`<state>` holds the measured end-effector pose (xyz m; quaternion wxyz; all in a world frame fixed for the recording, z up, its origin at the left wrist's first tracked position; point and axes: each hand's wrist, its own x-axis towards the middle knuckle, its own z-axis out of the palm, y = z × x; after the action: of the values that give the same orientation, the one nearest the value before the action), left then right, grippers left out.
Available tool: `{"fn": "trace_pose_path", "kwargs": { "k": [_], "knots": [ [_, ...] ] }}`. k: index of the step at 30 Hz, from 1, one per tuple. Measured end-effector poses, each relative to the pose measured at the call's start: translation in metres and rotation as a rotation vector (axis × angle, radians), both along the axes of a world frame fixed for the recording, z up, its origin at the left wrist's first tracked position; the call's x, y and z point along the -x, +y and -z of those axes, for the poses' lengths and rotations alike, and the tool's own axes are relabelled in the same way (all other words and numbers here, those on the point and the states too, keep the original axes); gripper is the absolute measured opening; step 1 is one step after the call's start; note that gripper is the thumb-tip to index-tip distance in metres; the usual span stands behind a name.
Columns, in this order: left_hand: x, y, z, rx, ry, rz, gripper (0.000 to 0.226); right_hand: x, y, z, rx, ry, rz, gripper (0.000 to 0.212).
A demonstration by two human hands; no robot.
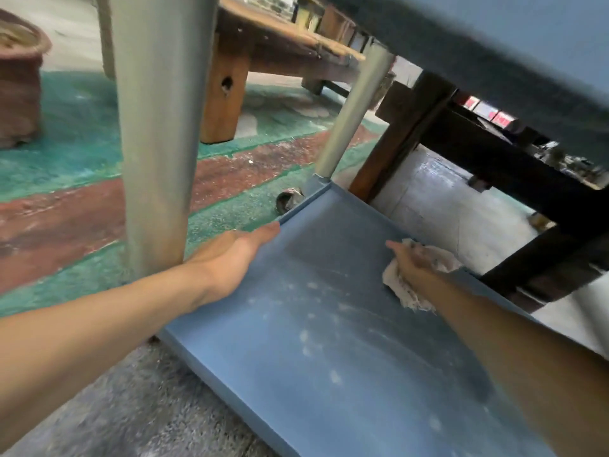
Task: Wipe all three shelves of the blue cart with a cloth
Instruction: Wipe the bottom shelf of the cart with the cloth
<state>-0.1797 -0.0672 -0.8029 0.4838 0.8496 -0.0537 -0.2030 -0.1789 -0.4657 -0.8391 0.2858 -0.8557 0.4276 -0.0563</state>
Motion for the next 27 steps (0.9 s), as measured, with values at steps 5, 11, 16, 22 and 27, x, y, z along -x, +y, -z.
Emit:
{"fn": "trace_pose_path", "kwargs": {
  "k": [5,11,16,22,27],
  "knots": [
    [-0.002,0.004,-0.012,0.224,0.160,-0.001,0.080,-0.025,0.012,0.006,0.126,0.071,0.012,0.110],
    [0.006,-0.003,-0.024,0.377,0.092,0.143,0.048,-0.033,0.042,0.008,0.284,0.047,-0.230,0.066],
    [0.016,-0.008,-0.062,0.534,0.081,0.254,0.050,-0.073,0.111,-0.007,0.168,0.067,-0.568,0.071],
    [0.017,0.002,-0.043,0.600,0.048,0.212,0.048,-0.065,0.163,-0.012,0.079,-0.120,-0.725,0.078],
    [0.015,-0.004,-0.037,0.413,0.158,0.111,0.032,0.003,0.201,-0.023,0.129,-0.169,-1.006,0.060]
  ]
}}
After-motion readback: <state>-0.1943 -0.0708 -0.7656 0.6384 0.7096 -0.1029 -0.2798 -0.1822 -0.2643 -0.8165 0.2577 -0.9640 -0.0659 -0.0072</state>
